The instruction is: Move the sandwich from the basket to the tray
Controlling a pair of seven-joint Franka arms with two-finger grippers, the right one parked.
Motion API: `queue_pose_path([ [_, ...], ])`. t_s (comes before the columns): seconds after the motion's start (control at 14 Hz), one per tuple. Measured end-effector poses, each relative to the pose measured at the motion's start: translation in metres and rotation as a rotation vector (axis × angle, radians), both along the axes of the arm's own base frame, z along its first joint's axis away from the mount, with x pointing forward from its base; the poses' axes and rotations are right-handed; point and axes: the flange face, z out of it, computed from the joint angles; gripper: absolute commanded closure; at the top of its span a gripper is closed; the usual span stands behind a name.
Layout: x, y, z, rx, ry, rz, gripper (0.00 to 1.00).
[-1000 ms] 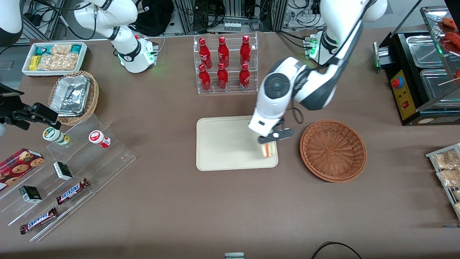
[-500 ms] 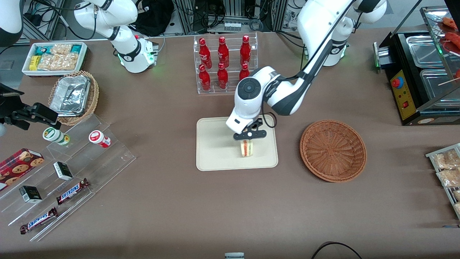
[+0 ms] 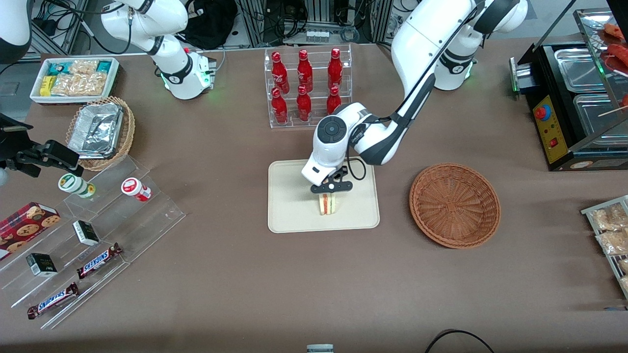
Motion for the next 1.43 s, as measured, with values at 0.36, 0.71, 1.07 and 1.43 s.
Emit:
queue_pose_path([
  [0.36,-0.002,-0.002,0.006,0.018,0.009,-0.007,0.0],
  [0.71,0.005,0.006,0.08,0.051,-0.01,0.013,0.0],
  [1.07,0.033,0.069,0.19,0.08,-0.054,0.128,0.0],
  [1.43,0.061,0.184,0.288,0.12,-0.073,0.269,0.0],
])
